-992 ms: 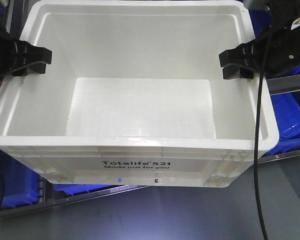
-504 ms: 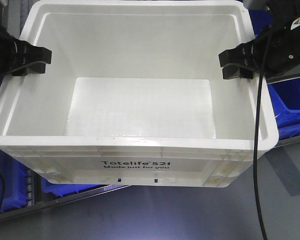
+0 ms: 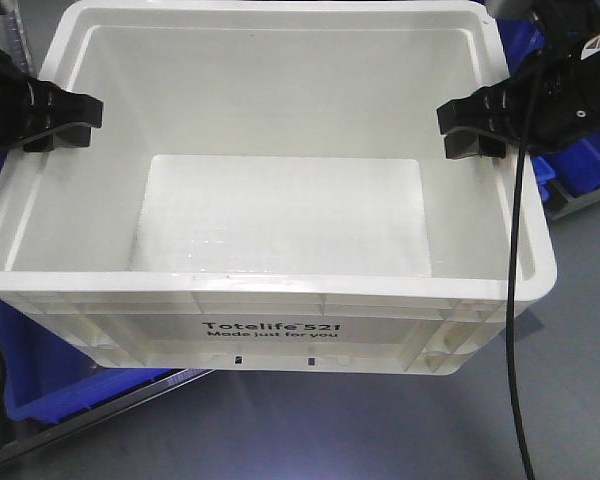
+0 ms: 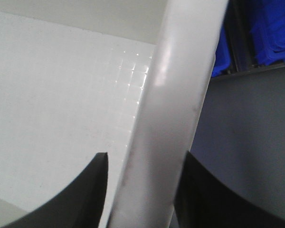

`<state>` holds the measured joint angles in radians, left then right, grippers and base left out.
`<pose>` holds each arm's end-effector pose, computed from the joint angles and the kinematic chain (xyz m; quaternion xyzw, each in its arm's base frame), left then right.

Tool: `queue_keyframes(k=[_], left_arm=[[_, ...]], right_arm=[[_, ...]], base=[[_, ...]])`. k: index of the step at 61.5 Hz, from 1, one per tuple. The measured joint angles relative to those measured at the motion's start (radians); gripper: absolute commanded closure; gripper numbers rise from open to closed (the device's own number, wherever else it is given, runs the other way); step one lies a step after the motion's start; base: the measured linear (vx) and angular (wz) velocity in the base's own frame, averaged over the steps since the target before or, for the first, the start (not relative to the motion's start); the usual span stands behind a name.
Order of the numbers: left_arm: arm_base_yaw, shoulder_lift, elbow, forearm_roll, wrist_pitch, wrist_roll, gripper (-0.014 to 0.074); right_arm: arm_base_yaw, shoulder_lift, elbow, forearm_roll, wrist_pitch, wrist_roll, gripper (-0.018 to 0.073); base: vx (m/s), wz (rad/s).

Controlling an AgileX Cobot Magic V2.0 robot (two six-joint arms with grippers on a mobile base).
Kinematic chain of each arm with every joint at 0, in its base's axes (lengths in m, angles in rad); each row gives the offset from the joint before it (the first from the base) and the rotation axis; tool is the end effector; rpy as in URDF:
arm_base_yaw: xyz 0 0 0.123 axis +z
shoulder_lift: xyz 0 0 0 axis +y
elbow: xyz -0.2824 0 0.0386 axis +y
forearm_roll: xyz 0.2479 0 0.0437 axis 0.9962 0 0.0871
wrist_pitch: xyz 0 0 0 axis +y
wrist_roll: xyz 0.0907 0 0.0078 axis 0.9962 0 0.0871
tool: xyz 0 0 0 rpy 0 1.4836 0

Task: Move bin from left to right shelf
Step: 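Hold the tote with both grippers while the base turns away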

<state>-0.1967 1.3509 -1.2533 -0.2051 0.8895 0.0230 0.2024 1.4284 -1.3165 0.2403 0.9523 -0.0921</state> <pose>0.2753 -0.0696 0.3565 0.0685 0.9374 -0.1244 0.3179 0.2906 0.0777 0.3504 -0.1018 0.9446 0.1296 0.2837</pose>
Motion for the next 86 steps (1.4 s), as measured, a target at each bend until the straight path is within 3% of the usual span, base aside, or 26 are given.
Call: queue_keyframes(k=[86], left_arm=[[0.000, 0.000, 0.000, -0.003, -0.001, 0.000, 0.0601]], right_arm=[[0.000, -0.003, 0.000, -0.002, 0.004, 0.002, 0.0564]], base=[[0.07, -0.59]])
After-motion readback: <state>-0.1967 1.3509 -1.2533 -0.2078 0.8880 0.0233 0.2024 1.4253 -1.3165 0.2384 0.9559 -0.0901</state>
